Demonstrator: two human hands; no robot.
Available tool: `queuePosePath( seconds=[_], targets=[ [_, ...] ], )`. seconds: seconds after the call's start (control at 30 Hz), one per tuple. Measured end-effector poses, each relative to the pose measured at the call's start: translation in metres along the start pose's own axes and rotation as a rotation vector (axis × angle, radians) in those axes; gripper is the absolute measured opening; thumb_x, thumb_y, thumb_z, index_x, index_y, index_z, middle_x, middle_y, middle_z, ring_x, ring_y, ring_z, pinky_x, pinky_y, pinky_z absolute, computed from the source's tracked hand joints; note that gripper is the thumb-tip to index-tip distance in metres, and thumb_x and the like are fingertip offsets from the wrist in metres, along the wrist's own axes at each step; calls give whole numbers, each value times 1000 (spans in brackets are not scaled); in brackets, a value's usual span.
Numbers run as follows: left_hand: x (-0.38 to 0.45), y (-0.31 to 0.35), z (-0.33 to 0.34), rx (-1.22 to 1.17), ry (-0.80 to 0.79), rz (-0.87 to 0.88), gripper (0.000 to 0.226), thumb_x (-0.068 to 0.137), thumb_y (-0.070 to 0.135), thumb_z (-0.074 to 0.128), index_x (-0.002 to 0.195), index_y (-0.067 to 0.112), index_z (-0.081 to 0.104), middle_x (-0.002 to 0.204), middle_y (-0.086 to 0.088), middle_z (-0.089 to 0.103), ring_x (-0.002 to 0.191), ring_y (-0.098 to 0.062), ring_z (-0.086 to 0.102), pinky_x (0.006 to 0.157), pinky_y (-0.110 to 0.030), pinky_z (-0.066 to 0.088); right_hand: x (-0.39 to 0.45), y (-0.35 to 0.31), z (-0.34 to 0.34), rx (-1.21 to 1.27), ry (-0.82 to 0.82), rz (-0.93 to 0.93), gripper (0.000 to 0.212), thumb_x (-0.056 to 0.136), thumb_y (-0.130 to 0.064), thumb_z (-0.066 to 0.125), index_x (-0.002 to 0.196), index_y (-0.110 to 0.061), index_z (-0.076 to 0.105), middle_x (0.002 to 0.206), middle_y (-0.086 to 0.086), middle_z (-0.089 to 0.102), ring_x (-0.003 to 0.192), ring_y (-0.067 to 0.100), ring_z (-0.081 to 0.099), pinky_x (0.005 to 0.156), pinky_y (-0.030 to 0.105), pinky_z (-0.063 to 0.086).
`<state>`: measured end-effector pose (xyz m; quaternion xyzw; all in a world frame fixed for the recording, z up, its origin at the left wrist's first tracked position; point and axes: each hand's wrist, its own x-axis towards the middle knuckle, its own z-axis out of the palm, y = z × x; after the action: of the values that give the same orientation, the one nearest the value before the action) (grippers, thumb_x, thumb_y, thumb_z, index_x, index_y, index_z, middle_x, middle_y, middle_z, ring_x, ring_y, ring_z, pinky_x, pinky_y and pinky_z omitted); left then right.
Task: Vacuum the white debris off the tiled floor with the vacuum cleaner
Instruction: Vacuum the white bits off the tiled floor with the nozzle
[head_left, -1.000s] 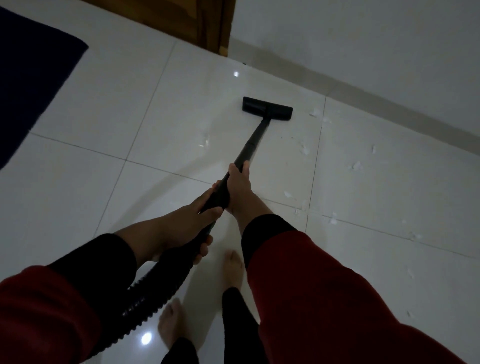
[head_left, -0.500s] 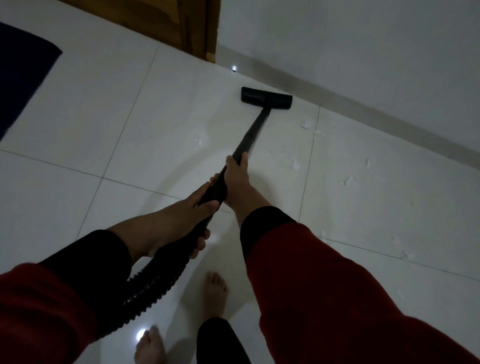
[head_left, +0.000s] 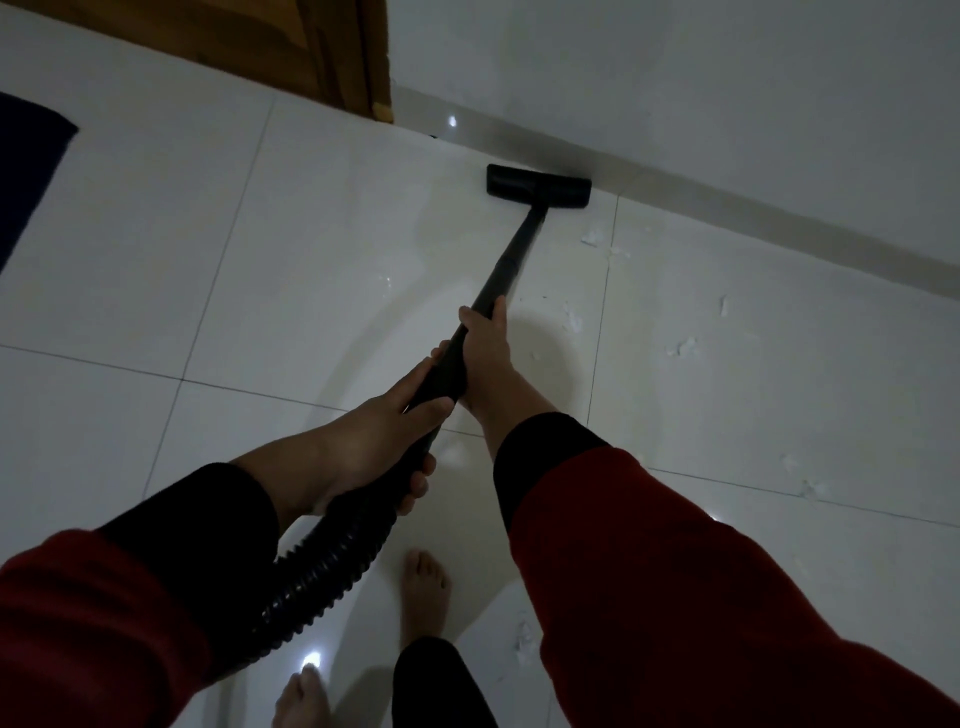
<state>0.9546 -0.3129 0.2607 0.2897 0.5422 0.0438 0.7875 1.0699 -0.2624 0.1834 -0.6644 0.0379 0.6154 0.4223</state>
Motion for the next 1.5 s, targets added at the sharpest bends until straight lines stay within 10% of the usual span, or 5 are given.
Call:
queuePosePath(
  seconds=[0.23,0.6,0.8,1.5],
  targets=[
    [-3,10,36,15,-27,-17,51,99,31,43,137,60,24,67,-12,48,39,-13,48,41,-22,43,-12,-21,-35,-17,55,-12,61,98,-16,46,148,-43,23,90,11,53,57,18,50,51,30,48],
    [-10,0,62,37,-82,-60,48,99,32,42,137,58,25,68,-12,48,42,-14,48,43,-23,44,-26,-15,-68,24,108,3,61,98,-18,46,147,-46,22,135,13,44,69,21,54,55,31,49],
    [-20,-8,62,59,-78,-72,48,99,33,43,137,58,26,67,-11,48,41,-14,49,42,-23,43,-38,-5,-70,42,121,11,60,99,-17,46,147,-45,24,99,7,51,67,20,51,54,31,48],
    [-62,-75,37,142,-129,8,52,99,31,43,139,57,21,72,-14,49,41,-12,52,43,-24,47,-89,65,-66,11,121,-8,59,100,-15,44,149,-39,23,90,2,49,64,16,49,55,27,49]
  ],
)
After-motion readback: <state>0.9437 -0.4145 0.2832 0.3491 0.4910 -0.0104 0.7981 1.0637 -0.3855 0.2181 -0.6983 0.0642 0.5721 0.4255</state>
